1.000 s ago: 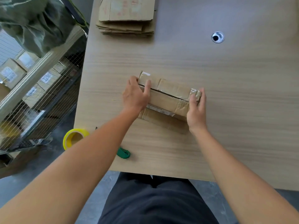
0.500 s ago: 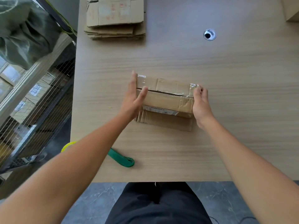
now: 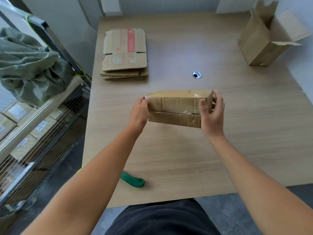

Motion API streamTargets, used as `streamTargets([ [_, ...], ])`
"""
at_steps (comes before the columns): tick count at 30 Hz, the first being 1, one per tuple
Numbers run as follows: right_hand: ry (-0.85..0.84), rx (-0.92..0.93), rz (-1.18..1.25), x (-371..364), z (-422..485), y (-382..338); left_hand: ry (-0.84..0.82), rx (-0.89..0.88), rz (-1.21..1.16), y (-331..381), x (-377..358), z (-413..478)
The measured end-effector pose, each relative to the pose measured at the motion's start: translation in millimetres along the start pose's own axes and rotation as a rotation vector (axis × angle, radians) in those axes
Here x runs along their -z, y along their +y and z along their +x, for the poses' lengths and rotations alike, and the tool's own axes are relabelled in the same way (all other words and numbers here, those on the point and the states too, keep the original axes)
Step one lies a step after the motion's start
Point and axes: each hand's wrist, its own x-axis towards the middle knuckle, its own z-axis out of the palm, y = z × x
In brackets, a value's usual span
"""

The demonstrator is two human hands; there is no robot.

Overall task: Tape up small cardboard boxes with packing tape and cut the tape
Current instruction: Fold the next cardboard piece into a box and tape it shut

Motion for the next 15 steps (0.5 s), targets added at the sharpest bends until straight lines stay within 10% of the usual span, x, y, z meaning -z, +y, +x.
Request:
streamTargets([
  [7, -0.204, 0.890, -0.464, 3, -41, 12, -0.397, 0.575, -0.505, 17, -24, -30],
  [15, -0.676, 0.720, -0.442, 10, -104, 63, -0.147, 0.384, 0.009, -40, -46, -45],
])
